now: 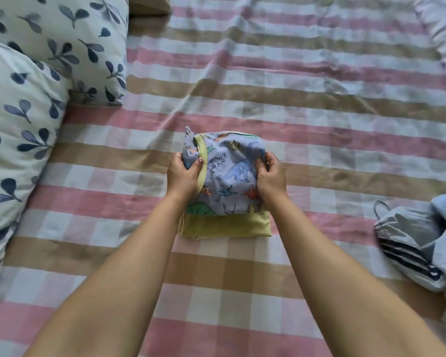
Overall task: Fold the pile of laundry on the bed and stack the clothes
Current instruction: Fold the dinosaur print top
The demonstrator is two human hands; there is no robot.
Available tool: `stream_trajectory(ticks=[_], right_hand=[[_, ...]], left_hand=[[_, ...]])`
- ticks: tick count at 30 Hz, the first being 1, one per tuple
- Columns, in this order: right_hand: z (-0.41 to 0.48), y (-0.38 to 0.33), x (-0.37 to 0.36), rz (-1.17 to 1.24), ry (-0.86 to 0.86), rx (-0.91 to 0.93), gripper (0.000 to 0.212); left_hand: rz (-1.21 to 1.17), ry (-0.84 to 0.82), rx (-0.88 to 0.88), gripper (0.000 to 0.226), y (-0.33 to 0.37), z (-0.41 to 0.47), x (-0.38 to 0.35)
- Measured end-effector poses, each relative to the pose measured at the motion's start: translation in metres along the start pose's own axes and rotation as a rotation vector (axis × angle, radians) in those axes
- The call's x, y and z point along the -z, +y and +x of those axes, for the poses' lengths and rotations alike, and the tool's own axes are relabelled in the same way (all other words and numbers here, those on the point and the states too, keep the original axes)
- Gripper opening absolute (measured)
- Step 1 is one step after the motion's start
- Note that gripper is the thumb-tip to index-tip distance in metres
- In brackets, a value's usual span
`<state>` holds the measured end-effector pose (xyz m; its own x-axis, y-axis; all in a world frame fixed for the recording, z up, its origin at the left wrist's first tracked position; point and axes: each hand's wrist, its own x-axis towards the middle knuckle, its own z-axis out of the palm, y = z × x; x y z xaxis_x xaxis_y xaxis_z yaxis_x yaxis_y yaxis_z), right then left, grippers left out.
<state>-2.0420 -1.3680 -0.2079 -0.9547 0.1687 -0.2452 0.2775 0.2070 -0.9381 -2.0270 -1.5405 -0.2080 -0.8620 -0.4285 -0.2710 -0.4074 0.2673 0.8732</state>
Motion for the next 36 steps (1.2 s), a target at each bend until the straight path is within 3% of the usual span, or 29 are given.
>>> stream_trajectory(ticks=[6, 12, 15, 19, 23, 28, 32, 36], right_hand=[[-0.015, 0.035, 0.004, -0.123, -0.043, -0.144, 0.026], [-0.056, 0.063, 0.019, -0.188, -0.079, -0.341, 0.036], [-0.071, 0.072, 0.023, -0.267, -0.08, -0.294, 0.022], [-0.069, 0.071, 0.019, -0.434, -0.026, -0.245, 0.024], [-0.072, 0.068, 0.025, -0.663, -0.047, -0.235, 0.022], [-0.089, 0.07, 0.039, -0.537, -0.11, -0.25, 0.023], [-0.084, 0.061, 0.045, -0.396, -0.129, -0.238, 0.028], [-0.048, 0.045, 0.036, -0.24, -0.12, -0.257, 0.036]], left_hand=[[0.145, -0.034, 0.174, 0.032, -0.033, -0.013, -0.001], [0.278, -0.14, 0.215, 0.062, -0.048, -0.047, 0.019], [0.31, -0.114, 0.189, 0.055, -0.054, -0.056, 0.02], [0.361, -0.047, 0.123, 0.044, -0.057, -0.062, 0.014], [0.57, -0.025, 0.097, 0.033, -0.063, -0.07, 0.019], [0.454, -0.051, 0.164, 0.038, -0.072, -0.086, 0.029], [0.416, -0.002, 0.113, 0.038, -0.06, -0.088, 0.032], [0.225, -0.073, 0.115, 0.035, -0.044, -0.056, 0.022]])
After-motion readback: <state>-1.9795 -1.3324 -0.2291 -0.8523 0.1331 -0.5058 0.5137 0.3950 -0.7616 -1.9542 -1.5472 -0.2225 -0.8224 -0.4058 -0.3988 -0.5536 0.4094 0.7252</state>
